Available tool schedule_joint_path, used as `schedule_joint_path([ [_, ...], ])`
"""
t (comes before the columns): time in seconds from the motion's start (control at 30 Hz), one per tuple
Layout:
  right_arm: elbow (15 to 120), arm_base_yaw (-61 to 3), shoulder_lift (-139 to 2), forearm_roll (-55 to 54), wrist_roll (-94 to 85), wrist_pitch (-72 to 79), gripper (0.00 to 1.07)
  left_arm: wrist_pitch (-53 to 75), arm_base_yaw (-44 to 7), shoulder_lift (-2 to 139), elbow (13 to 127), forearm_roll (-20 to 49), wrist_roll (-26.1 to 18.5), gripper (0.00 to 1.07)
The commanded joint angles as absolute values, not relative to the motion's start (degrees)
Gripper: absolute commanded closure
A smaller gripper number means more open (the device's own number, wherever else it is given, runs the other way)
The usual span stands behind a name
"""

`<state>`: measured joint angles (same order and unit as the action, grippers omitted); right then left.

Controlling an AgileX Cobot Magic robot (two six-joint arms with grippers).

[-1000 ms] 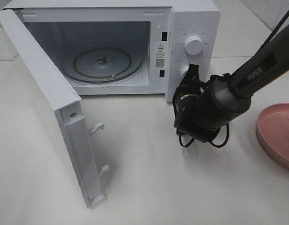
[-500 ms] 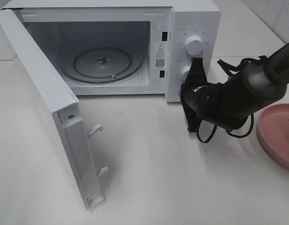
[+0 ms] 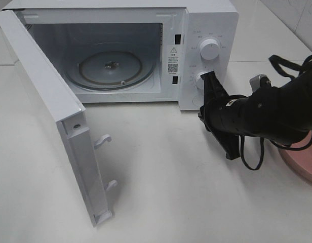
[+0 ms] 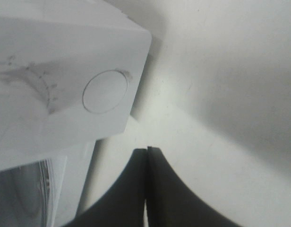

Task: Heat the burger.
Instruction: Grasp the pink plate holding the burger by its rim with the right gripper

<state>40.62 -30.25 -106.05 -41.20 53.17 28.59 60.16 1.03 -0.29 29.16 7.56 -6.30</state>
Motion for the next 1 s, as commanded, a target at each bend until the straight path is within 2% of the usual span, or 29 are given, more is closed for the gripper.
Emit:
schedule_joint_path([
  [0.03, 39.48, -28.99, -101.93, -36.73, 46.81, 22.35, 1.03, 59.64, 1.09, -1.55, 28.99, 8.02, -6.13, 0.07],
  [0.3, 39.36, -22.63, -93.74, -20.91, 35.75, 3.67, 1.02, 59.64, 1.09, -1.55, 28.99, 8.02, -6.13, 0.07],
  [0.43, 39.36, -20.63, -90.87, -16.73, 31.23, -2.46, 1.02, 59.64, 1.09, -1.55, 28.99, 8.02, -6.13, 0.07],
  [0.5, 40.11, -18.74, -88.41, -13.98, 26.41, -10.31, 1.01, 59.64, 1.09, -1.55, 28.99, 8.02, -6.13, 0.07],
  [0.63, 41.31, -17.36, -86.63, -13.52, 19.02, -17.7, 1.0, 59.64, 1.09, -1.55, 28.99, 8.02, -6.13, 0.07],
  [0.8, 45.95, -16.04, -86.34, -12.95, 3.27, -34.43, 1.0, 59.64, 1.09, -1.55, 28.99, 8.02, -6.19, 0.07],
  [1.0, 49.1, -16.04, -86.34, -10.77, -9.51, -42.34, 0.98, 59.64, 1.09, -1.55, 28.99, 8.02, -6.13, 0.07],
])
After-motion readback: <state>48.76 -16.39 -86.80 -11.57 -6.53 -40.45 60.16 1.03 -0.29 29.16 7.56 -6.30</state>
